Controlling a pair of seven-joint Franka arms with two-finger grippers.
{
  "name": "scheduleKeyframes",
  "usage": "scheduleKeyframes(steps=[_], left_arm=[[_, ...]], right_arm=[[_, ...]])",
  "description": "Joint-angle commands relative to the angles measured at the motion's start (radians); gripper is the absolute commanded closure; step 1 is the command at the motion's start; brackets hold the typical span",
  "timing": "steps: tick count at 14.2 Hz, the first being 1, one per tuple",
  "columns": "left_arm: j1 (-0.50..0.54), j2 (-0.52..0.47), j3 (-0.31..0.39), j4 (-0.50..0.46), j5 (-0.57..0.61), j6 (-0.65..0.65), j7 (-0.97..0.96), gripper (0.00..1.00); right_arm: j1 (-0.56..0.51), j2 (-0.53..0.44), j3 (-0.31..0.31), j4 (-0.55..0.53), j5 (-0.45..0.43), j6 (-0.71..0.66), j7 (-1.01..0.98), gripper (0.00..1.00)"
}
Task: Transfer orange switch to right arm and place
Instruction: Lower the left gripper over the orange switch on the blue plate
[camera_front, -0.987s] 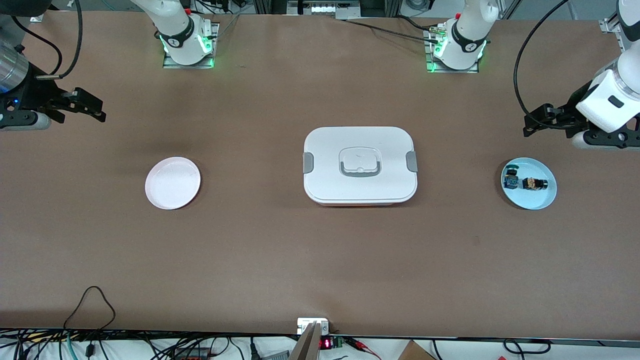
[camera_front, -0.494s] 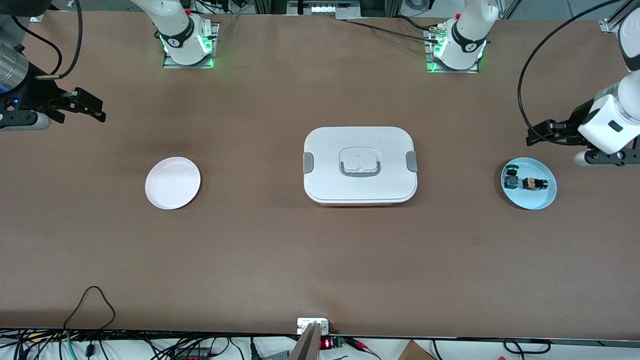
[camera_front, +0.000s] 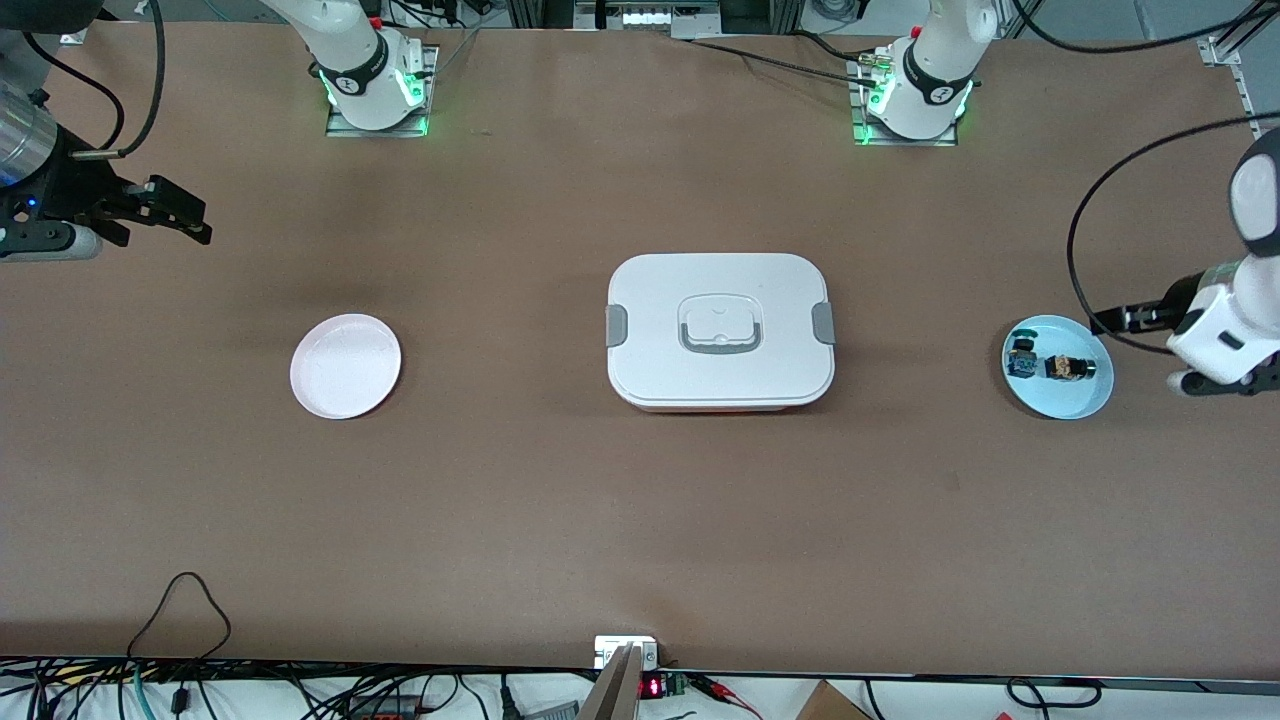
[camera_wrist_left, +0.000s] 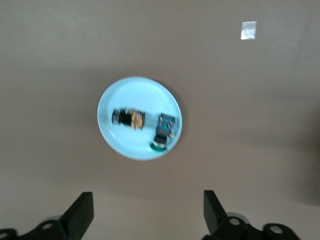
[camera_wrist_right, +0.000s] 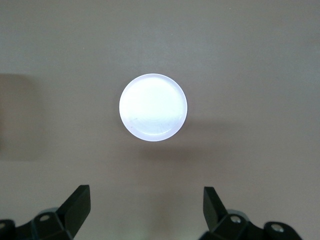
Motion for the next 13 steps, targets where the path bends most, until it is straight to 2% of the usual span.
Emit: scheduleKeyframes(steps=[1,4,6,9,13], left_arm=[[0.065,0.039,-0.008,-0.073,0.02,0.165,0.13,0.05],[0.116,0.041,-0.008,-0.21,0.019,0.388,0.19,0.06],[0.146,0.079,-0.01,-0.25,0.019,0.509,0.238,0.06],[0.194,0.125,-0.018,-0.269,0.014,0.559,0.281,0.07],[0.194,0.149,-0.019,-0.312,0.011,0.617,0.282,0.09]], right_arm=[[-0.01,0.01,0.005,0.021,-0.002,-0.012,-0.014,0.0],[-0.01,0.01,0.005,0.021,-0.002,-0.012,-0.014,0.0],[-0.01,0.01,0.005,0.021,-0.002,-0.012,-0.012,0.0],[-0.01,0.01,0.005,0.021,-0.002,-0.012,-0.011,0.0],[-0.011,0.01,0.005,0.021,-0.002,-0.012,-0.011,0.0]])
